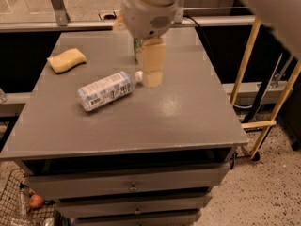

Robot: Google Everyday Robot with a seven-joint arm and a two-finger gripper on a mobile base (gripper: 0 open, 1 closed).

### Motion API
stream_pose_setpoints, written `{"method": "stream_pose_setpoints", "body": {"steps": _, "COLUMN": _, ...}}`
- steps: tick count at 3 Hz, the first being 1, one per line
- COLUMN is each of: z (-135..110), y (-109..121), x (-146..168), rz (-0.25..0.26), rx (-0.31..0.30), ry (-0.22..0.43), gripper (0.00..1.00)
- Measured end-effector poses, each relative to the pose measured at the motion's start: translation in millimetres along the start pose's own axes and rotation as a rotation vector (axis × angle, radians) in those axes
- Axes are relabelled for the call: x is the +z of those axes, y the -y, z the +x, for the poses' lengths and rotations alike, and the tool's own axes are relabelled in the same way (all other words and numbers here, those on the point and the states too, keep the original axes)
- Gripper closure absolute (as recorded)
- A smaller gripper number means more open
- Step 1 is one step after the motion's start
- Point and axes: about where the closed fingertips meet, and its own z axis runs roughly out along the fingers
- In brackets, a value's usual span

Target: Place blue plastic bottle upright

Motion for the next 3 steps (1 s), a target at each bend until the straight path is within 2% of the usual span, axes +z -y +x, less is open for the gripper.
{"method": "stream_pose_setpoints", "body": {"steps": 1, "z": -36, "y": 41, "x": 37, "rz": -0.033, "rx": -0.214, "ry": 0.043, "gripper": 0.0}}
{"method": "stream_pose_setpoints", "body": {"steps": 2, "z": -61, "y": 67, "x": 65, "rz": -0.055, "rx": -0.332, "ry": 0.072, "gripper": 0.0}}
{"method": "stream_pose_setpoints", "body": {"steps": 3, "z": -62, "y": 87, "x": 106, "rz": -0.101, "rx": -0.361, "ry": 0.083, "gripper": 0.0}}
